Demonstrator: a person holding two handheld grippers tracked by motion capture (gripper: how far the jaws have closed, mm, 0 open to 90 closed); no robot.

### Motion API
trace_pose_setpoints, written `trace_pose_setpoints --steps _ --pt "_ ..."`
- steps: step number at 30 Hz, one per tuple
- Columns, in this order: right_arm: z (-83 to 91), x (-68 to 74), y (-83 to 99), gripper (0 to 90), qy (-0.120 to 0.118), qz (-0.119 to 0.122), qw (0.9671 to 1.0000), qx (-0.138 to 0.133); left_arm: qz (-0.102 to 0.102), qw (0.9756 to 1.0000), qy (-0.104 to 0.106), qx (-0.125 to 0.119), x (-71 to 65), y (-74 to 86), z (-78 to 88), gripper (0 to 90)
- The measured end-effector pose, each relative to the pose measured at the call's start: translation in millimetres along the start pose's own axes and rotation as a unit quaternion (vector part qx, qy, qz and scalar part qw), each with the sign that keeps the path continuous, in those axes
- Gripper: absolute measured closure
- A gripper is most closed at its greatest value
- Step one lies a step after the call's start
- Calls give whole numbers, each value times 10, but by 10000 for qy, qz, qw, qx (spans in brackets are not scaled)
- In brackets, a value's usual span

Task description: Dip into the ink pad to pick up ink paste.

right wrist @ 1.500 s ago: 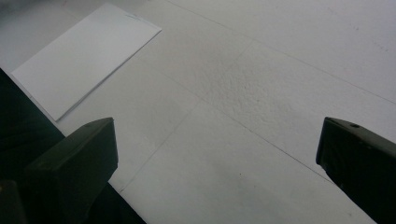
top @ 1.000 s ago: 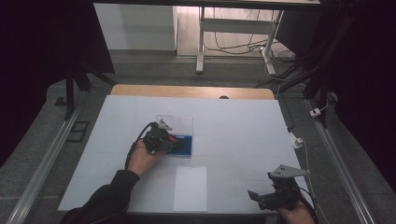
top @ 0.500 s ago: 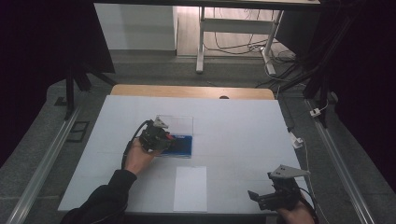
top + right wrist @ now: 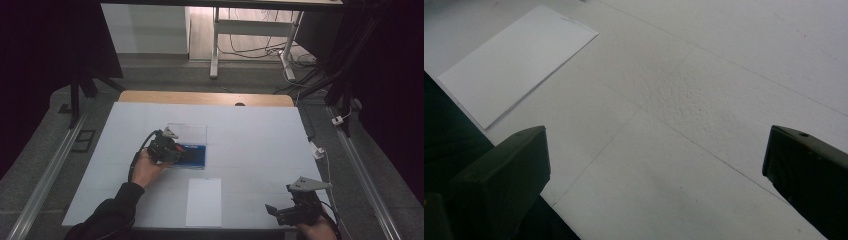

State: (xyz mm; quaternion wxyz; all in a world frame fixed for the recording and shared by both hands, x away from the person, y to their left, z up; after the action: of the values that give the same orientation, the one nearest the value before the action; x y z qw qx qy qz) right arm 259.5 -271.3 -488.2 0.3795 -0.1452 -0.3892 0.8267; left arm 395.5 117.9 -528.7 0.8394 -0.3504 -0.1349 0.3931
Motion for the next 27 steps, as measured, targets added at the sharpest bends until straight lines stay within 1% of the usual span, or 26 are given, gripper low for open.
trace_pose_setpoints --steps 5,7,11,15,16,17,18,21,22,23,25,27 --pt "-1 2 0 0 2 13 10000 5 42 10000 23 19 6 9 -28 580" --pt "-2 2 0 0 1 19 10000 8 -46 10000 -57 19 -14 14 -32 580" --pt "-4 4 1 0 2 20 10000 16 -82 9998 -150 58 -40 14 -45 582" --pt "-8 6 1 0 6 23 10000 32 67 10000 -30 24 -10 23 -53 584" --pt "-9 5 1 0 7 28 10000 47 76 10000 -4 24 -2 26 -55 584" --pt "-10 8 0 0 5 23 10000 51 70 10000 -24 0 -9 28 -60 584" --pt "-12 8 0 0 7 22 10000 57 19 10000 -65 23 -20 27 -59 584" --pt "-17 10 0 0 8 29 10000 70 -192 9993 -302 50 -83 20 -65 584" --pt "-18 9 0 0 8 54 10000 72 -220 9992 -336 45 -91 19 -67 585" --pt "-18 12 0 0 4 45 10000 72 -213 9993 -306 49 -85 20 -66 585" --pt "-19 10 0 0 10 60 10000 73 -57 9999 -139 20 -39 27 -66 585" --pt "-17 11 0 0 13 45 10000 76 43 10000 -14 -37 -4 38 -67 585"
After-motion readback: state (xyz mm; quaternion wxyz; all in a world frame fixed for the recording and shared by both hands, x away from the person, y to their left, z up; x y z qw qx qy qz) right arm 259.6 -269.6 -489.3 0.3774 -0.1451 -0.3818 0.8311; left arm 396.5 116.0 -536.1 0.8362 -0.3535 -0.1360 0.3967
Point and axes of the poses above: each handheld gripper's, and its own axes: z roughly backward along the jaws, y roughly out of its underside, x roughly to its left, the point moved 4 cm from there along -z, roughly forward along the jaws, and after that the axes turned 4 degrees about -x, right-handed, at the moved point
